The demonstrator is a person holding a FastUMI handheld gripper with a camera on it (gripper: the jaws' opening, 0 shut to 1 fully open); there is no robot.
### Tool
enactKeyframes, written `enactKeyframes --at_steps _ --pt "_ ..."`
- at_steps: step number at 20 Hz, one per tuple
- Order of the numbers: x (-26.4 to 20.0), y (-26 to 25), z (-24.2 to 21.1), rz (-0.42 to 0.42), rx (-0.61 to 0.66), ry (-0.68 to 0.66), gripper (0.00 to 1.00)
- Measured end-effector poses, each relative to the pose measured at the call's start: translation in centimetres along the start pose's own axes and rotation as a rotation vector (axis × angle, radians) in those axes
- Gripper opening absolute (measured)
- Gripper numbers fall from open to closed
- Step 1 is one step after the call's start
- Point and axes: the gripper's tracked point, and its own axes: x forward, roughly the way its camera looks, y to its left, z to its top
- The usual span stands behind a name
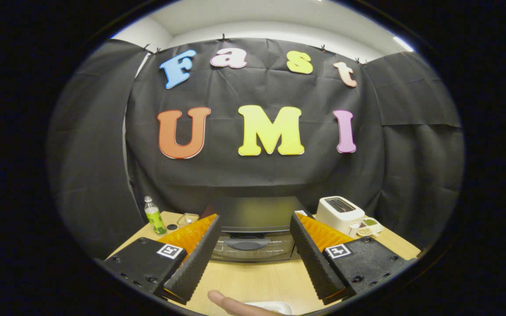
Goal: Open the toaster oven, put the food inside, and close the toaster oven door.
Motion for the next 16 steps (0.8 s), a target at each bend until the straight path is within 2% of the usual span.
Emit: enactKeyframes --at_steps 5,8,10,16 --pt "5.9 0.4 -2.8 -0.026 0.066 0.025 1.00" --pt "9.2 0.1 -5.5 -0.054 0.066 0.077 1.00" --pt "10.9 0.3 -7.4 -0.045 0.067 0.126 1.00" --pt "13.4 -0.2 -9.5 -0.046 0.059 0.175 1.00"
